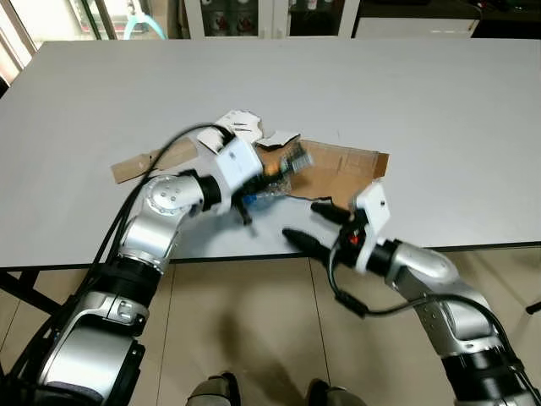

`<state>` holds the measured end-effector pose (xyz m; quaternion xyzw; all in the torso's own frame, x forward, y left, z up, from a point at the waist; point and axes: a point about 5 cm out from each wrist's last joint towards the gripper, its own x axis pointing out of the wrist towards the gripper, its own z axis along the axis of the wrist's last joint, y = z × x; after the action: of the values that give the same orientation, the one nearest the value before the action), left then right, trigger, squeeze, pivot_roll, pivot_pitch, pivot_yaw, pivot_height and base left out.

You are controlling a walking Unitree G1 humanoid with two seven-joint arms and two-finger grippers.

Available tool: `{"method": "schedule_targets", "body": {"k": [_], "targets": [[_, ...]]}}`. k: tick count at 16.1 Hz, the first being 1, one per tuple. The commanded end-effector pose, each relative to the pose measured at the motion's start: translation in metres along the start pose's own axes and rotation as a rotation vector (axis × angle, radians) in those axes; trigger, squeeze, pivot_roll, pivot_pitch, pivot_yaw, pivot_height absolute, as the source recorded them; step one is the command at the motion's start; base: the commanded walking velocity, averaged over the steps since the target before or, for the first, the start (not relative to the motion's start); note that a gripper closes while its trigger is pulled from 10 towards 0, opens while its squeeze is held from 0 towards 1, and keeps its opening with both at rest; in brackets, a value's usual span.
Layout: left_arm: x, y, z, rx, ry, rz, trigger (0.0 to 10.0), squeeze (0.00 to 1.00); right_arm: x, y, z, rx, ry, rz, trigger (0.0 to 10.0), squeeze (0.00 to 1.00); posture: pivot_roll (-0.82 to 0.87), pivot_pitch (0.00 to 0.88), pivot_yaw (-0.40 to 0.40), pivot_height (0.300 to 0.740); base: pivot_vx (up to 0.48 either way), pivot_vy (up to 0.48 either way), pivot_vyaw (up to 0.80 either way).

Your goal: Picking trash to rubbish bin

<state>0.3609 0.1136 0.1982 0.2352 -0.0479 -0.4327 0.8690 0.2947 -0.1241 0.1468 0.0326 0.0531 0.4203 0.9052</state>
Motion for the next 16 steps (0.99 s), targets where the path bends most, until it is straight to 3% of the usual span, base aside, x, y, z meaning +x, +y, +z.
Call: {"method": "schedule_targets", "body": {"k": [1, 2, 4, 6, 8, 9, 12, 16], "targets": [[-0.001, 0.004, 0.004, -0.022, -0.031, 0.066, 10.0, 0.0, 0.0, -0.006, 0.005, -0.015, -0.029, -0.053, 10.0, 0.0, -0.02, 0.123, 0.011, 0.74, 0.0, 0.0, 0.0], [-0.002, 0.013, 0.012, -0.055, -0.084, 0.19, 10.0, 0.0, 0.002, -0.015, 0.017, -0.024, -0.094, -0.143, 10.0, 0.0, -0.03, 0.121, 0.012, 0.74, 0.0, 0.0, 0.0], [-0.003, 0.021, 0.02, -0.077, -0.129, 0.294, 10.0, 0.0, 0.003, -0.025, 0.031, -0.026, -0.172, -0.248, 10.0, 0.0, -0.03, 0.12, 0.012, 0.74, 0.0, 0.0, 0.0], [-0.006, 0.033, 0.032, -0.09, -0.181, 0.443, 10.0, 0.0, 0.002, -0.039, 0.059, -0.014, -0.326, -0.42, 10.0, 0.0, -0.02, 0.117, 0.012, 0.74, 0.0, 0.0, 0.0], [-0.015, 0.046, 0.038, -0.1, -0.214, 0.606, 10.0, 0.0, -0.001, -0.051, 0.081, -0.097, -0.407, -0.603, 10.0, 0.0, -0.02, 0.113, 0.014, 0.74, 0.0, 0.0, 0.0], [-0.017, 0.048, 0.038, -0.104, -0.216, 0.637, 10.0, 0.0, -0.001, -0.053, 0.086, -0.113, -0.428, -0.64, 10.0, 0.0, -0.02, 0.113, 0.013, 0.74, 0.0, 0.0, 0.0], [-0.033, 0.057, 0.023, -0.093, -0.164, 0.82, 10.0, 0.0, -0.009, -0.068, 0.101, -0.092, -0.539, -0.869, 10.0, 0.0, -0.01, 0.103, 0.007, 0.74, 0.0, 0.0, 0.0], [-0.047, 0.058, -0.003, -0.134, -0.09, 0.987, 10.0, 0.0, -0.003, -0.069, 0.088, -0.121, -0.491, -0.9, 10.0, 0.0, -0.01, 0.103, -0.001, 0.74, 0.0, 0.0, 0.0]]}}
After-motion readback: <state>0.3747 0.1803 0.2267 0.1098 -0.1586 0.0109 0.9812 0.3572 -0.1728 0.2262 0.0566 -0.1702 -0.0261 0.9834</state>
